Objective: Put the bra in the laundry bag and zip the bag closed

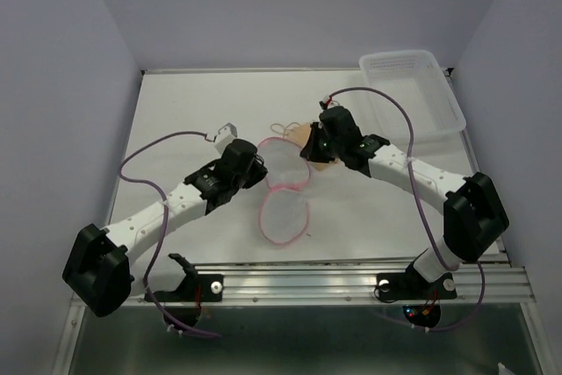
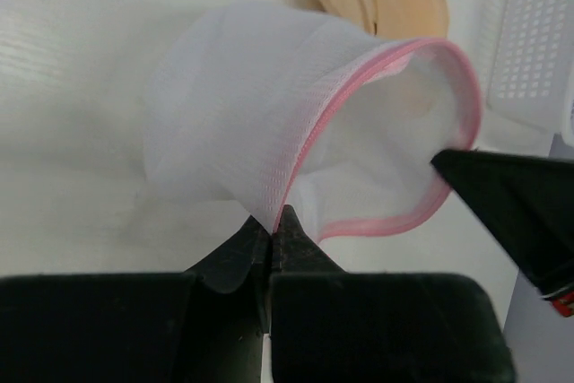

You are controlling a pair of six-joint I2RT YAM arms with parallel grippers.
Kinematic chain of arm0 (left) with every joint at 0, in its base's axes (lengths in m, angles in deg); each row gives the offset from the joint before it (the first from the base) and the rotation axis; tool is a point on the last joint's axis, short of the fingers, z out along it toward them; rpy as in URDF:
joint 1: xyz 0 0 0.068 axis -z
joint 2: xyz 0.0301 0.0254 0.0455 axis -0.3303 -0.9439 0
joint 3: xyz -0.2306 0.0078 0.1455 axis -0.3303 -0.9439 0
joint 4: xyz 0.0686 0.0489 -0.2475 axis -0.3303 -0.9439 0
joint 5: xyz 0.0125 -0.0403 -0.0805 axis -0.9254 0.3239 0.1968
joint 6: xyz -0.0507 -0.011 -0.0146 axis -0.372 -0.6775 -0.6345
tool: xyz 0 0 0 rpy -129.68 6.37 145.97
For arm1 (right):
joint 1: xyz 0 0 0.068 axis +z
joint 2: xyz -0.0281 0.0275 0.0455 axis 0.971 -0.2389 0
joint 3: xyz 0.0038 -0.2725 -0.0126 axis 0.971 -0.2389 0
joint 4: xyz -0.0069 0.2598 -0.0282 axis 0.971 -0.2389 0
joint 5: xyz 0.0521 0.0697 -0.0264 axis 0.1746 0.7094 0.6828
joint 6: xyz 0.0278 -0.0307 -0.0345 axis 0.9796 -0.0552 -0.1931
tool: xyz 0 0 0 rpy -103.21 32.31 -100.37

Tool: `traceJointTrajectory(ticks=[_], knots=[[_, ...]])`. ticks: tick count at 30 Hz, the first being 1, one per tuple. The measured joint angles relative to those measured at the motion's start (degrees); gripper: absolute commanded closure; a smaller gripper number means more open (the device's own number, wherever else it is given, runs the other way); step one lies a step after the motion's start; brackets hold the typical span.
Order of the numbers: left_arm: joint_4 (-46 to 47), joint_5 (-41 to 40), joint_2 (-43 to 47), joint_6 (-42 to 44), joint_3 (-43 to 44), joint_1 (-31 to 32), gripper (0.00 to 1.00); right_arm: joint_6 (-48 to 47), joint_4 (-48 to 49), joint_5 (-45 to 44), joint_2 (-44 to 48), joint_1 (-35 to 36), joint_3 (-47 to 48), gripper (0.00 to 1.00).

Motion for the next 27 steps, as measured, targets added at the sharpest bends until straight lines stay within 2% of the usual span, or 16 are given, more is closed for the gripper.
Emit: traceJointTrajectory(ticks=[2, 9, 10, 12, 14, 16, 17, 19, 21, 22, 25, 27], knots=[[-3.61, -0.55, 0.09, 2.75, 4.87, -1.84, 0.89, -0.81, 0.57, 1.86, 0.66, 0.00, -1.29, 0.95], [-10.10, 1.99, -3.41, 14.60, 13.11, -8.02, 0.90, -5.97, 2.29, 10.34, 0.66, -0.02, -3.76, 0.77], [-10.93, 2.93, -5.07, 16.26, 14.19, -8.22, 0.91, -7.08, 2.62, 10.99, 0.66, -0.02, -3.76, 0.66], [-11.61, 4.61, -8.00, 18.93, 15.28, -8.24, 0.93, -9.35, 3.23, 11.67, 0.66, -0.02, -3.76, 0.58], [-12.90, 6.16, -10.60, 21.38, 15.74, -8.24, 0.95, -10.80, 3.41, 11.69, 0.66, -0.02, -3.76, 0.43], [-14.56, 6.84, -12.81, 22.95, 16.22, -8.24, 0.95, -12.85, 3.50, 11.74, 0.66, -0.02, -3.76, 0.38], [-15.28, 7.10, -13.68, 23.61, 16.55, -8.24, 0.95, -13.92, 3.52, 11.74, 0.66, -0.02, -3.76, 0.31], [-16.72, 7.61, -15.23, 24.83, 17.33, -8.26, 0.95, -15.54, 3.50, 11.76, 0.66, -0.02, -3.76, 0.28], [-17.51, 8.07, -15.78, 25.66, 18.16, -8.31, 0.96, -16.31, 3.50, 10.97, 0.72, -0.02, -3.76, 0.18], [-17.70, 8.26, -15.82, 25.97, 18.47, -8.33, 0.96, -16.41, 3.50, 10.71, 0.76, -0.04, -3.76, 0.18], [-18.21, 8.83, -15.82, 27.02, 19.26, -8.70, 0.95, -15.65, 3.41, 10.64, 1.38, -1.84, -3.74, 0.00], [-18.45, 8.94, -15.82, 27.36, 19.28, -8.96, 0.96, -15.06, 3.41, 11.56, 2.38, -4.85, -3.74, 0.00]])
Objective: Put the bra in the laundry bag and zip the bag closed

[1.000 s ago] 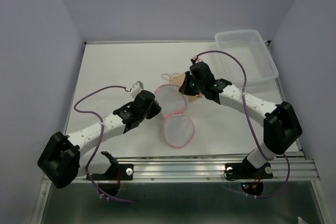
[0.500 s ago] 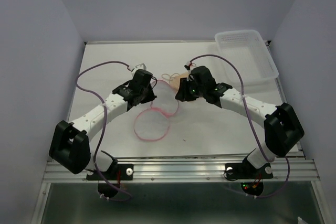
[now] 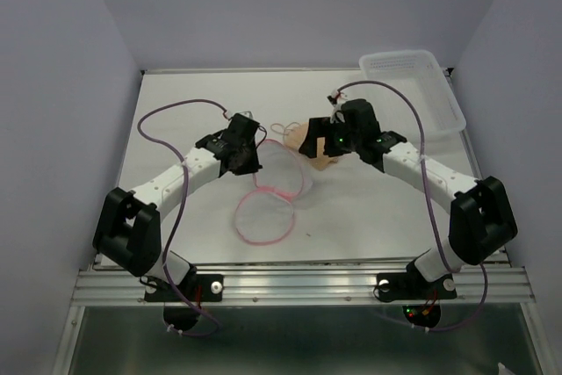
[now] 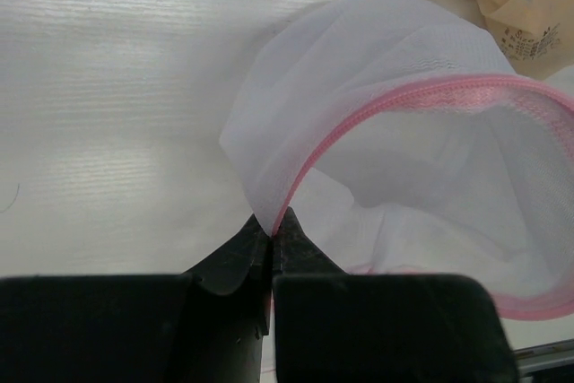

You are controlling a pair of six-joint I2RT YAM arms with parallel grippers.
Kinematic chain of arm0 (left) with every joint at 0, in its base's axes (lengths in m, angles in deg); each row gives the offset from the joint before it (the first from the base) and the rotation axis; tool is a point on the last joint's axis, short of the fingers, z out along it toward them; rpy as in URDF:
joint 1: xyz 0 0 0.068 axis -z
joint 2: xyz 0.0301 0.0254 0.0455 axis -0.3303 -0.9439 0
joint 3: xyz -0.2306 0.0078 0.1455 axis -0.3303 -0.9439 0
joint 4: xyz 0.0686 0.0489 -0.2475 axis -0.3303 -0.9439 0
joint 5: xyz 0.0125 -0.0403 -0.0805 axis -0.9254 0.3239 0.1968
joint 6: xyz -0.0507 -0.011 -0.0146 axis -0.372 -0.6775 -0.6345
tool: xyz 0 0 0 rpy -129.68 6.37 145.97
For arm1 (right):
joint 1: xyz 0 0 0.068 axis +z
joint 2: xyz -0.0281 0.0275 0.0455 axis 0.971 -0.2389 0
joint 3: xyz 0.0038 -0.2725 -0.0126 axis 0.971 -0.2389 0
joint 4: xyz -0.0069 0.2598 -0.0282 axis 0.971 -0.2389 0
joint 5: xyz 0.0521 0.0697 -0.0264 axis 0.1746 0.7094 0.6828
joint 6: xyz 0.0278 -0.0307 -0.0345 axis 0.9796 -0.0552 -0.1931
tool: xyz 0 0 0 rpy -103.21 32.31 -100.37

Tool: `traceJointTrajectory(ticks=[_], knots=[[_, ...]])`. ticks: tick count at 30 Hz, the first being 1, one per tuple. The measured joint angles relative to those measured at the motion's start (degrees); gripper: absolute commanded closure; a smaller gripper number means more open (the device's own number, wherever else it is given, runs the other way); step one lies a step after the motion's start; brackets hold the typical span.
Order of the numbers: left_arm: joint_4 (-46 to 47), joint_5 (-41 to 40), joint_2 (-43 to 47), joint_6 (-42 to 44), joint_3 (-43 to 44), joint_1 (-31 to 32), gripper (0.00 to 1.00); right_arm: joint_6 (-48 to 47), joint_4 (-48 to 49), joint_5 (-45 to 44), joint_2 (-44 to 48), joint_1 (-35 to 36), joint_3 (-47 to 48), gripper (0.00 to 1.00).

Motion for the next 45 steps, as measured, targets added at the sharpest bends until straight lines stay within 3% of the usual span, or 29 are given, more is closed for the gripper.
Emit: traceJointTrajectory(ticks=[12, 28, 37, 42, 45], knots=[[-0.17, 1.73, 0.00, 0.50, -0.02, -2.67, 0.96, 10.05, -0.07, 8.57, -2.89, -21.42, 1.64, 0.00], [-0.15, 3.91, -0.31, 0.52, -0.02, -3.61, 0.99, 13.20, -0.46, 10.38, -16.46, -21.24, 1.62, 0.04], [-0.17, 4.37, -0.31, 0.26, -0.04, -3.61, 1.00, 15.74, 4.37, 13.73, -20.00, -20.65, 2.51, 0.07], [-0.15, 4.42, -0.31, 0.09, -0.02, -3.61, 1.00, 16.94, 6.86, 14.88, -23.02, -18.73, 5.27, 0.14], [-0.17, 4.76, -0.31, -0.04, -0.02, -3.61, 1.00, 17.73, 8.00, 14.34, -23.63, -17.94, 5.49, 0.25]])
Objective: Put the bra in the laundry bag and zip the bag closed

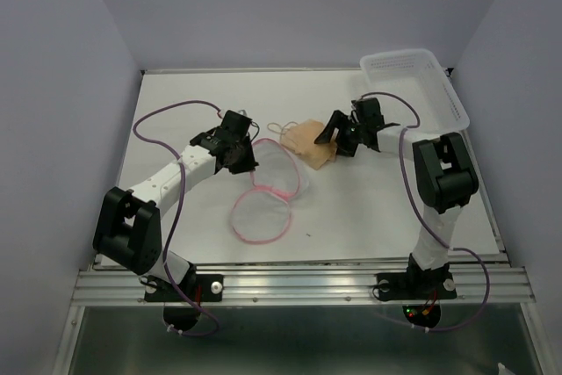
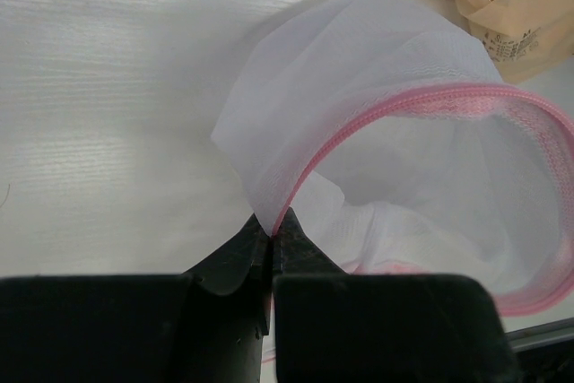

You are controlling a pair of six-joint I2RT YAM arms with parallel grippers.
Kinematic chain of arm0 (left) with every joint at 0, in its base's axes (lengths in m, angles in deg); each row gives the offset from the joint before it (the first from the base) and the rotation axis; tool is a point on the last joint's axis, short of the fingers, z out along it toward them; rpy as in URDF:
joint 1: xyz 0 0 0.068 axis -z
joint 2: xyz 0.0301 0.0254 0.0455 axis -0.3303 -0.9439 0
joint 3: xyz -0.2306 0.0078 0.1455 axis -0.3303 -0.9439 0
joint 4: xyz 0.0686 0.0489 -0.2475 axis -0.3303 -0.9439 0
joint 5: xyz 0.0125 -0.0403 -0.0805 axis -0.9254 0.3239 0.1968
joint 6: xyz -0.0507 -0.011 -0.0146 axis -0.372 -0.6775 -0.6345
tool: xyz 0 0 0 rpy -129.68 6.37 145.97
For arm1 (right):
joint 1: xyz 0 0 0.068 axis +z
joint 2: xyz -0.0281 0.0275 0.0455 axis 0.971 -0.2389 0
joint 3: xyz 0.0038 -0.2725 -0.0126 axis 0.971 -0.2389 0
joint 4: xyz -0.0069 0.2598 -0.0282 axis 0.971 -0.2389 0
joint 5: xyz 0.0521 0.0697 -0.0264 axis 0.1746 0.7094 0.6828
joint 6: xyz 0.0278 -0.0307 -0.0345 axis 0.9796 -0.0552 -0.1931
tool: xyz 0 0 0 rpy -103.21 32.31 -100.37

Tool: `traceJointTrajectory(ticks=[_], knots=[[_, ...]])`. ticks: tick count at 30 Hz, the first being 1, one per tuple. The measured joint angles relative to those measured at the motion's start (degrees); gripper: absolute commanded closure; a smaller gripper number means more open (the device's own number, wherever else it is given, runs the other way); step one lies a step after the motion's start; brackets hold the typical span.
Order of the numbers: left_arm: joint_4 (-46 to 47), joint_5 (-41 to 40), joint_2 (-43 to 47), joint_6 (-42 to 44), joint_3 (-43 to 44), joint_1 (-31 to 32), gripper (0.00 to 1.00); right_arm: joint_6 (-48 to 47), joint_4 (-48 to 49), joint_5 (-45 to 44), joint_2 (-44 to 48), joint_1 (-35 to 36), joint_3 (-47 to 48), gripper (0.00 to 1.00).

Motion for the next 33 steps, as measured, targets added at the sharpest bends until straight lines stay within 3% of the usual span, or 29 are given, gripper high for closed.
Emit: traceJointTrajectory(ticks=[7, 10, 14, 20, 29, 33], knots=[[0.02, 0.92, 0.00, -0.52, -0.02, 0.00, 1.00, 3.56, 3.28, -3.91, -0.02, 0.57, -2.58, 0.62], [0.00, 0.92, -0.13, -0.52, -0.02, 0.00, 1.00, 4.57, 4.94, -4.35, -0.35, 0.57, -3.43, 0.89], [-0.11, 0.96, -0.87, -0.50, 0.00, 0.00, 1.00, 5.20, 8.46, -3.89, -0.46, 0.57, -4.57, 0.99], [-0.63, 1.60, -1.29, -0.52, 0.02, -0.02, 1.00, 2.80, 12.83, -3.54, 2.08, 0.57, -8.00, 0.99], [-0.85, 1.86, -1.29, -1.16, 0.02, -0.04, 1.00, -2.91, 24.00, -0.24, 19.04, 0.57, -17.25, 0.99], [-1.01, 2.47, -1.33, -1.68, 0.11, -0.13, 1.00, -5.20, 24.15, 1.27, 25.83, 0.57, -19.28, 0.99]])
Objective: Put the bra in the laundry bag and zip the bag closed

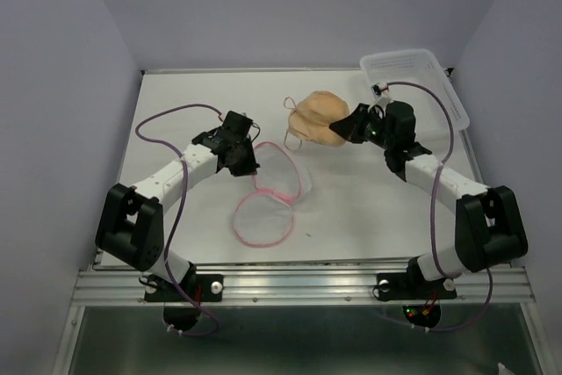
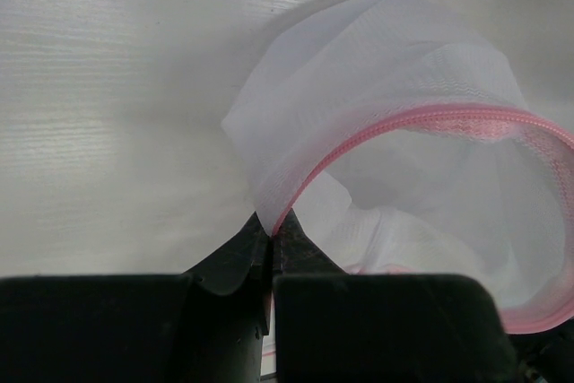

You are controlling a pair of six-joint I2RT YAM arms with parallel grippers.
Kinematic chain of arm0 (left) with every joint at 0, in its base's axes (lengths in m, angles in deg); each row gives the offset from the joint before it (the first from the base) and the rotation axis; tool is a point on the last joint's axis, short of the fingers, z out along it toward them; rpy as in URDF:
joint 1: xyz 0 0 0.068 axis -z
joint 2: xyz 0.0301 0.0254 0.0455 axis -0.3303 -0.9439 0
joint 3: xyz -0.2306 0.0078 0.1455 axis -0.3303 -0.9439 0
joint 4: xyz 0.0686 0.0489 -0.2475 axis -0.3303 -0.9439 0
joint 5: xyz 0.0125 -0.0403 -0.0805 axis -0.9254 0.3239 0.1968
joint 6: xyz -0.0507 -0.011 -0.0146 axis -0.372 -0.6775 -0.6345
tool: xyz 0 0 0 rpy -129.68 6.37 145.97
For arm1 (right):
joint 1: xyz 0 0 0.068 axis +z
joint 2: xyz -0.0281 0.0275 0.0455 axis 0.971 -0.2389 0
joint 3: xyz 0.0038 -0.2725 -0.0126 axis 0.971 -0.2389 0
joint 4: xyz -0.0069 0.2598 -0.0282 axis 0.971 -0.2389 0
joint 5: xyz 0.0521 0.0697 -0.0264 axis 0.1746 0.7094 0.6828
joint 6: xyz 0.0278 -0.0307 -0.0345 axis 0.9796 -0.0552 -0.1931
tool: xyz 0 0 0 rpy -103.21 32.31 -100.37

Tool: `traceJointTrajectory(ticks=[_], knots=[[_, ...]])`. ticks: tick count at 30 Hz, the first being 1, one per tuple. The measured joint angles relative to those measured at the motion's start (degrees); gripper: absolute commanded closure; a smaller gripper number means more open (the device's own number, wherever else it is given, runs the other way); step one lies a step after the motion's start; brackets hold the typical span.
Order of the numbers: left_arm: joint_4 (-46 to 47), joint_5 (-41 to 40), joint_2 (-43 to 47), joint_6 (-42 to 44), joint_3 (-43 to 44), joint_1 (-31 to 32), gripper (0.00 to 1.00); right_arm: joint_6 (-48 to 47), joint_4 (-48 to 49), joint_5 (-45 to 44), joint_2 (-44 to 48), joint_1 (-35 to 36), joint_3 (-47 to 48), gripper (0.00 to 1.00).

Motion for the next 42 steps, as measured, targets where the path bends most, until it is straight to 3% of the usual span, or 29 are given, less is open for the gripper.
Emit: traceJointTrajectory(ticks=[6, 15, 27, 42], knots=[[-1.33, 0.68, -0.55, -1.57, 0.92, -0.02, 1.00, -6.27, -5.60, 0.92, 12.00, 1.64, -0.46, 0.99], [-3.37, 2.54, -0.79, -3.67, 2.51, -0.02, 1.00, -15.50, -13.77, 2.64, 23.47, 11.63, 0.24, 0.99], [-5.75, 4.70, -0.33, -6.14, 3.98, -0.02, 1.00, -22.23, -24.83, -7.13, 18.05, 21.59, 2.38, 0.99], [-6.05, 8.20, 3.41, -6.93, 3.98, 0.00, 1.00, -24.74, -31.71, -36.17, 4.90, 29.16, 8.15, 0.99]])
